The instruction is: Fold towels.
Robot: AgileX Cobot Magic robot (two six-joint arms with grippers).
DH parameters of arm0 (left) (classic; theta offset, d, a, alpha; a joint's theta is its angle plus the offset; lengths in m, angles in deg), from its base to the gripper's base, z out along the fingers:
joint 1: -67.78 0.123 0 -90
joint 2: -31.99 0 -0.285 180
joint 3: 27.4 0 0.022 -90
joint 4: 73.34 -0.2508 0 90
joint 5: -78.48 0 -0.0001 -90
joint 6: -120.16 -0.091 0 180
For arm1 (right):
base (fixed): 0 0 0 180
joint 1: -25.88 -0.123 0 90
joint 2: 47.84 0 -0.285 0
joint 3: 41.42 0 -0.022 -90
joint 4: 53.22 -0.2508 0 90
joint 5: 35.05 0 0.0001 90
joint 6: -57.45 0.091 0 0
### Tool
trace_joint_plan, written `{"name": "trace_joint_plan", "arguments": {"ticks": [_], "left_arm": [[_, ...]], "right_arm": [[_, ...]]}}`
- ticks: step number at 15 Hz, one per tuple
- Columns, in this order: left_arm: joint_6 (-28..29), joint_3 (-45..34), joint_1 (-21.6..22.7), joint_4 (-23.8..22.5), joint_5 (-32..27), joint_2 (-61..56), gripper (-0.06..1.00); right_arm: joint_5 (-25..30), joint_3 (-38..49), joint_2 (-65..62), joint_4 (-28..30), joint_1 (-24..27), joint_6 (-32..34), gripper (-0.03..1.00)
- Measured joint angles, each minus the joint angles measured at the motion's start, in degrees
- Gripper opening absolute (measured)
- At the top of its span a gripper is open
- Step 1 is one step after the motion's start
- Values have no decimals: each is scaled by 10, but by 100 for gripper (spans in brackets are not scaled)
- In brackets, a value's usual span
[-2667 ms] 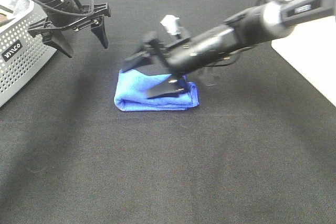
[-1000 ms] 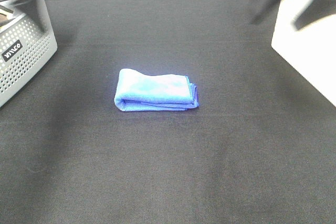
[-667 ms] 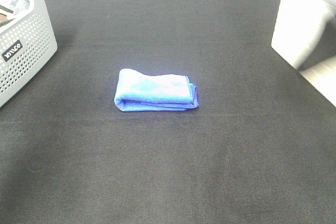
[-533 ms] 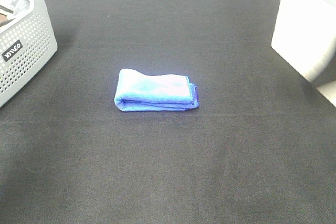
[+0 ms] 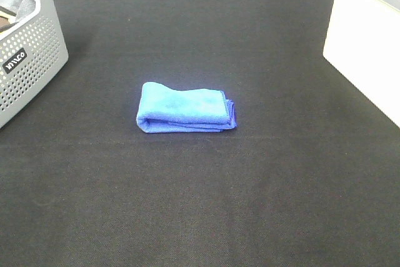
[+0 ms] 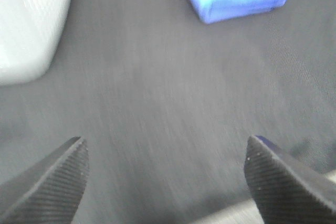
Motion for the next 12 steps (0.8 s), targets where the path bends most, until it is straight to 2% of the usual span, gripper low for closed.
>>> {"name": "trace_joint_plan", "arguments": {"ticks": [2,4,12], "left_arm": [[-66,-7,0,19,3,-22,77],[-87,-8,0,35,5,-22,77],[-90,-10,0,36,7,-22,77]], "right_arm": [[7,9,-47,46,0,33,88],[9,9,-55,54,0,41,88],[9,9,-55,55,0,42,88]]}}
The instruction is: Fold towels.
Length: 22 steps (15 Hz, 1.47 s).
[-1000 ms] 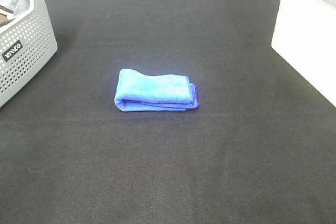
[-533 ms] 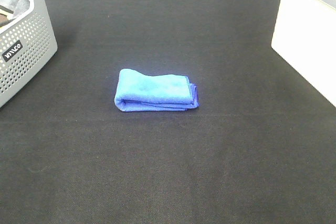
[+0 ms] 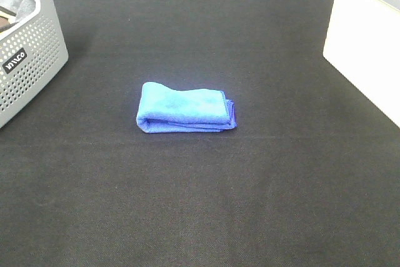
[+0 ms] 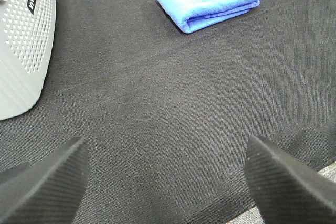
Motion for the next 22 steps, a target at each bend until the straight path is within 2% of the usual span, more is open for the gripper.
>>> {"name": "trace_joint_plan", "arguments": {"ticks": [3,5,6,9,12,14,18,22], "left_arm": [[0,0,0,0,0,0,77],[0,0,33,1,0,0,77],[0,0,33,1,0,0,77],[-1,0,91,1,1,-11,77],[-1,0,95,1,2,-49,77],[-1,0,95,1,2,-50,77],[-1,0,95,1,2,-50,77],[-1,0,95,1,2,-50,77]], "right_arm": [[0,0,0,0,0,0,88],[1,0,0,0,0,0,88],[1,0,0,0,0,0,88],[1,0,-2,-2,7,1,88],[1,0,-49,-2,72,1,88],[1,0,-99,-2,96,1,88],[1,0,-163,-6,98,1,88],[1,0,-163,-6,98,1,88]]}}
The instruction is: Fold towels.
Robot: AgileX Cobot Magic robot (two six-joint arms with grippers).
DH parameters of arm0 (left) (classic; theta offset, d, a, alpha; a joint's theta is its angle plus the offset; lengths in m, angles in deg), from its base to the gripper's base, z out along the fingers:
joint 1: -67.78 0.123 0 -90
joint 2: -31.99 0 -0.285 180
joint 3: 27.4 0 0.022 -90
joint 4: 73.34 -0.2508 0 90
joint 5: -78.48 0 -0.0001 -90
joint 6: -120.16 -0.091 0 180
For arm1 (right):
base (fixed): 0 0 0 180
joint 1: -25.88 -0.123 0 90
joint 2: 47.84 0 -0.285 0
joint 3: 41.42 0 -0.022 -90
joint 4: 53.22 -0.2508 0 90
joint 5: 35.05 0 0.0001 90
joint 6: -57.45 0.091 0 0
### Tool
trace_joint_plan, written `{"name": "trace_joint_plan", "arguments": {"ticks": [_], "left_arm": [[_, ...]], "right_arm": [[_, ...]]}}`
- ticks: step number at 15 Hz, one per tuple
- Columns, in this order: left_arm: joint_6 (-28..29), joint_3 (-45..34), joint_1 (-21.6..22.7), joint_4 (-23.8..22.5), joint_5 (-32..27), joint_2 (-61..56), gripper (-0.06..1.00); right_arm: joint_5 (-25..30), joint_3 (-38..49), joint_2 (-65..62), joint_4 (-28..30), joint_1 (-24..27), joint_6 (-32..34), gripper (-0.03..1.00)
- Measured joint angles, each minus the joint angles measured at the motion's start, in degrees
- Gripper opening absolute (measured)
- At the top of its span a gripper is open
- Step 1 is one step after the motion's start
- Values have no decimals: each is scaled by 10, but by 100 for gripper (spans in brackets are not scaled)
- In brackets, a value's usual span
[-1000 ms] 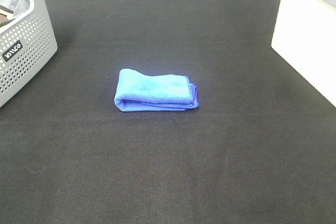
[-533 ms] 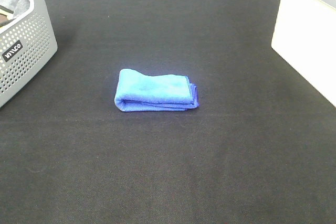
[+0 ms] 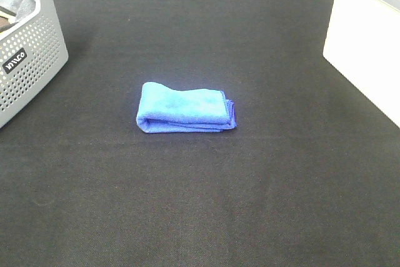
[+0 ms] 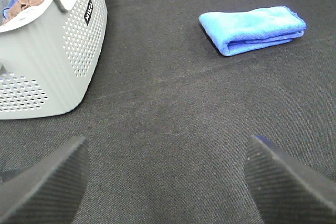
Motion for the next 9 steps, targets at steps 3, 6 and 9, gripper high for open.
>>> {"name": "trace_joint_plan", "arguments": {"ticks": [3,6,9], "left_arm": [[0,0,0,0,0,0,77],[0,0,0,0,0,0,77],[0,0,0,0,0,0,77]], "right_arm": [[0,0,0,0,0,0,88],[0,0,0,0,0,0,88],[0,0,0,0,0,0,88]]}}
